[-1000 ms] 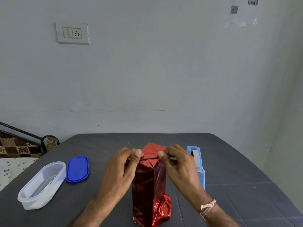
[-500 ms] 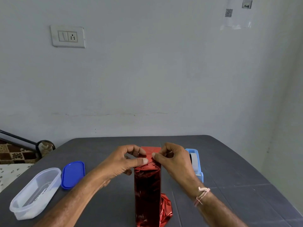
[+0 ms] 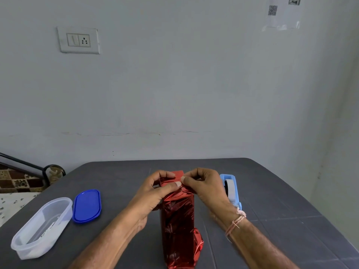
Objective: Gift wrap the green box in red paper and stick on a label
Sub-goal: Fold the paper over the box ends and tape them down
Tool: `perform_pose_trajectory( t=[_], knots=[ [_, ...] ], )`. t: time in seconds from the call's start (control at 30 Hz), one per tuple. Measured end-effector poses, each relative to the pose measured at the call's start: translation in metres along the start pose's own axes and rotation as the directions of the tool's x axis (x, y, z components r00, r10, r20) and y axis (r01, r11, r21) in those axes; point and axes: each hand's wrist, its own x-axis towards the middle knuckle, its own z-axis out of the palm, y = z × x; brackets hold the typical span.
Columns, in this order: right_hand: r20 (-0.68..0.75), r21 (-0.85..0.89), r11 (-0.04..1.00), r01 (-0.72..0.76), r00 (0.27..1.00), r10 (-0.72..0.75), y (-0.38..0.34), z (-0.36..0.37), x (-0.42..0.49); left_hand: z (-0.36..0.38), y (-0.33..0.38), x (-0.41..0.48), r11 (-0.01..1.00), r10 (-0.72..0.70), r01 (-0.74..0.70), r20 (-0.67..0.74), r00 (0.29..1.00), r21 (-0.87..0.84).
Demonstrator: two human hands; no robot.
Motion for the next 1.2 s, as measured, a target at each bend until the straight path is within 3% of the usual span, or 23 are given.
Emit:
perform_pose_trajectory(
  t=[0.37,0.67,0.8,0.9,1.0,1.07,1.2],
  knots=[
    [0.052,0.231,0.961,-0.153,0.988,0.145,0.001,-0.009,0.007,0.009,0.003,0.002,0.999,-0.025,0.025,-0.014,1.0,0.027],
    [0.058,0.289,0.94,-0.179,0.984,0.17,0.009,-0.019,0.004,0.009,0.006,0.0,0.998,-0.047,0.048,-0.015,0.999,0.042],
    [-0.076,0.183,0.974,-0.135,0.986,0.151,0.021,-0.042,0.006,0.009,0.007,-0.002,0.998,-0.046,0.046,-0.009,0.999,0.047],
    [-0.261,-0.01,0.995,-0.097,0.961,0.091,0.032,-0.064,0.006,0.008,0.008,-0.002,0.998,-0.044,0.043,0.006,0.999,0.055],
    [-0.417,-0.214,0.961,-0.176,0.906,0.074,0.049,-0.088,0.008,0.007,0.009,-0.001,0.997,-0.048,0.047,0.014,0.999,0.057],
    [-0.43,-0.282,0.914,-0.291,0.89,0.15,0.062,-0.1,0.008,0.007,0.007,0.0,0.996,-0.051,0.05,0.016,0.999,0.068],
    [-0.357,-0.229,0.873,-0.43,0.872,0.335,0.081,-0.108,0.006,0.005,0.006,0.001,0.997,-0.046,0.045,0.027,0.999,0.067]
  ],
)
